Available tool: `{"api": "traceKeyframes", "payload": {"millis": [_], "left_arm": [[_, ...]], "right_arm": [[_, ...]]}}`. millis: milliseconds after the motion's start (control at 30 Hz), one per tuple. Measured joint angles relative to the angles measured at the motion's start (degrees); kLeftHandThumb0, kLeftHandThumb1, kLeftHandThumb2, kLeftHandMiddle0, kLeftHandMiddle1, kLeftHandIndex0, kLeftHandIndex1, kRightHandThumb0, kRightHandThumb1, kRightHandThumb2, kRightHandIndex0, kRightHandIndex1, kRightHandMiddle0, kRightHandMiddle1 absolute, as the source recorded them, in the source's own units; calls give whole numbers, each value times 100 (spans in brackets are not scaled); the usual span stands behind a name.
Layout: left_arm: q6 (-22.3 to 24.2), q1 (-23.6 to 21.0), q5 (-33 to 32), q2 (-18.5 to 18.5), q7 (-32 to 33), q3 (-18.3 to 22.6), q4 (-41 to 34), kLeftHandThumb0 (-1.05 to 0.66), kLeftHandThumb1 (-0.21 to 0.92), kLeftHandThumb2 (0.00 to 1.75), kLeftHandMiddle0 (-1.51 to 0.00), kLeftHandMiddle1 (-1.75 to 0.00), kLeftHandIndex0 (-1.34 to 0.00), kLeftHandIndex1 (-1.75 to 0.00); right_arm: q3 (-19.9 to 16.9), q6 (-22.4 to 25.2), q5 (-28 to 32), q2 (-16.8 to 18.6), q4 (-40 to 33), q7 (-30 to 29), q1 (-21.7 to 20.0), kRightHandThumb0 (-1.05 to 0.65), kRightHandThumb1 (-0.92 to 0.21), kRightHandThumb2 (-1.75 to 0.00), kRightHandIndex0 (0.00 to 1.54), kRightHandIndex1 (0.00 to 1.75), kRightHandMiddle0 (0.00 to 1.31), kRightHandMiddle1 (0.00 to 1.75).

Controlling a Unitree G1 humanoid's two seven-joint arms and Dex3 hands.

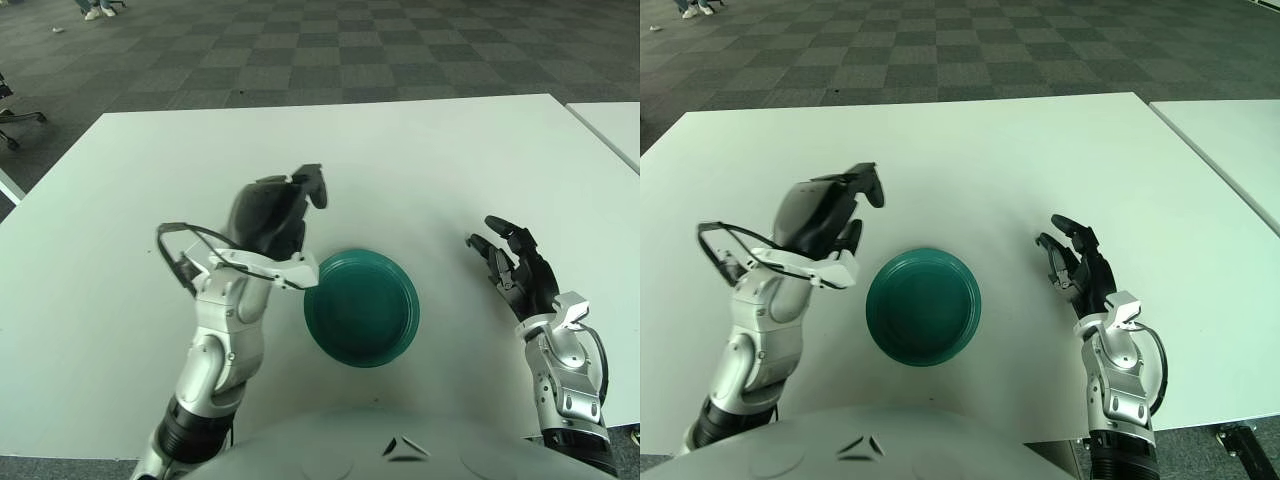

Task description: Put the charger into the plate.

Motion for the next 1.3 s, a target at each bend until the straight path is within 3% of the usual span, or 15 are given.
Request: {"api": "traceKeyframes", "payload": {"millis": [133,200,267,300,333,400,500,533,600,700,800,1033,1300], "left_arm": [[24,111,99,-9,96,252,-205,0,2,165,-84,-174,-63,-170],[50,166,191,-35,145,324,-249,-1,4,159,-83,-174,-67,-159],[62,251,231,-76,198,410,-293,-1,13,151,-70,-174,-61,-167],[65,297,239,-72,221,469,-303,-15,34,125,-62,-175,-51,-169],[65,351,232,-63,241,565,-308,-19,42,113,-59,-175,-48,-168],[90,455,238,-23,249,753,-310,-60,72,74,-32,-165,-28,-158],[248,583,452,11,149,1020,-306,-87,85,60,-18,-116,-13,-147],[313,625,551,24,99,1114,-301,-90,87,59,-17,-110,-12,-145],[386,701,712,80,44,1265,-275,-99,90,57,-13,-70,-6,-138],[376,856,777,205,250,1524,-66,-103,91,56,-7,-35,-2,-116],[366,1052,736,321,624,1736,333,-104,92,56,-4,-17,-1,-97],[678,1229,737,285,779,1865,944,-105,92,53,0,-1,0,-46],[896,1416,862,220,850,1829,1158,-105,92,51,0,0,0,-30]], "right_arm": [[-23,-5,1,-3,31,10,-6,-78,-92,-40,22,36,0,86],[-35,-5,1,-5,54,16,-19,-78,-92,-40,22,36,0,86],[-43,-5,1,-5,69,26,-35,-78,-92,-40,21,37,0,86],[-44,-5,1,-5,71,30,-41,-78,-92,-40,21,37,0,86],[-45,-5,1,-7,74,36,-52,-78,-92,-40,21,37,0,86],[-47,-5,1,-10,88,41,-83,-78,-92,-40,21,38,0,86],[-55,-5,1,-14,99,52,-97,-78,-92,-40,21,38,0,86],[-58,-5,1,-16,108,54,-101,-78,-92,-40,21,39,0,86],[-67,-5,1,-17,136,54,-118,-78,-92,-40,20,39,0,86],[-79,-4,0,-18,201,54,-166,-78,-92,-40,20,40,0,86],[-83,-5,0,-18,252,54,-216,-78,-92,-40,20,40,0,86],[-98,-6,0,-58,334,57,-267,-78,-92,-40,19,42,0,86],[-110,-6,1,-107,423,85,-392,-78,-92,-40,18,43,0,86]]}}
